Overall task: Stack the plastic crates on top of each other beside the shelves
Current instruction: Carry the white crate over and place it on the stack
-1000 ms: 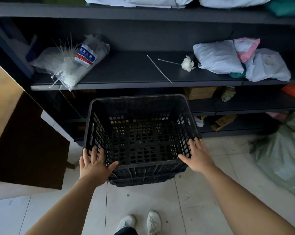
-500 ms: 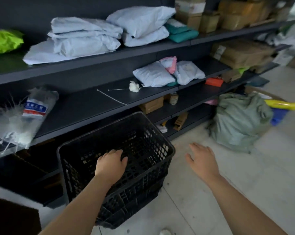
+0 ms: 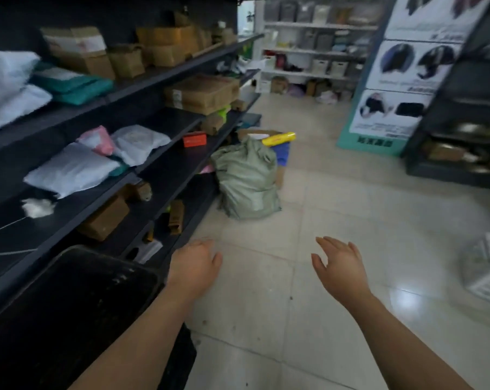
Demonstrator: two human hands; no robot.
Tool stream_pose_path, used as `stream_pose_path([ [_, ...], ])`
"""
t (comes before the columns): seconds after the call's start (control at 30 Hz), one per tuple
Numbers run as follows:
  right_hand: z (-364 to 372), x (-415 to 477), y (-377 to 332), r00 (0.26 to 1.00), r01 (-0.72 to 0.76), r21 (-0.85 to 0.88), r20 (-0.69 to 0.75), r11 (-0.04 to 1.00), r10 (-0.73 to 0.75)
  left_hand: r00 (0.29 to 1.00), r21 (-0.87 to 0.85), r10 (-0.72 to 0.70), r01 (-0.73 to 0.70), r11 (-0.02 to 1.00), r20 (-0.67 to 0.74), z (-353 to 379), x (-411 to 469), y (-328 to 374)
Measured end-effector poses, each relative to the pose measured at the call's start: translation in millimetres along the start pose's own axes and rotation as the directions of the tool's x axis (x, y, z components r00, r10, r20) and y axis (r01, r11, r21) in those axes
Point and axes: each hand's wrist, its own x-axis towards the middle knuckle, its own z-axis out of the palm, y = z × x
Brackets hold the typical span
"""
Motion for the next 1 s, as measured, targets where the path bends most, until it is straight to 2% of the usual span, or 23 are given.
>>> stream_pose_path([
  [0.1,-21.1,-8.6,56.7,0.992,-0.114,-0.006,-0.058,0.993,0.114,0.992,0.049,0.129,-0.129,0.990,-0.001,15.4,25.9,61.7],
  [0.3,-67.7,-28.1,175.3,0.948,-0.283,-0.017,-0.159,0.959,0.277,0.957,-0.037,0.291,-0.291,0.956,-0.010,55.9,66.5,201.7],
  [0.57,-129.7,-68.1,315.6,0.853,-0.488,-0.067,-0.249,0.870,0.459,0.837,-0.046,0.546,-0.545,0.837,0.030,115.2,95.0,384.4],
  [0.77,-154.3,-85.3,388.7,0.754,-0.643,-0.053,-0.222,0.764,0.619,0.745,-0.047,0.659,-0.658,0.751,0.099,155.9,112.1,485.2],
  [1.0,-165.1,-61.2,468.4,0.650,-0.753,-0.048,-0.210,0.656,0.730,0.647,-0.058,0.746,-0.748,0.661,0.159,192.4,160.1,591.3],
])
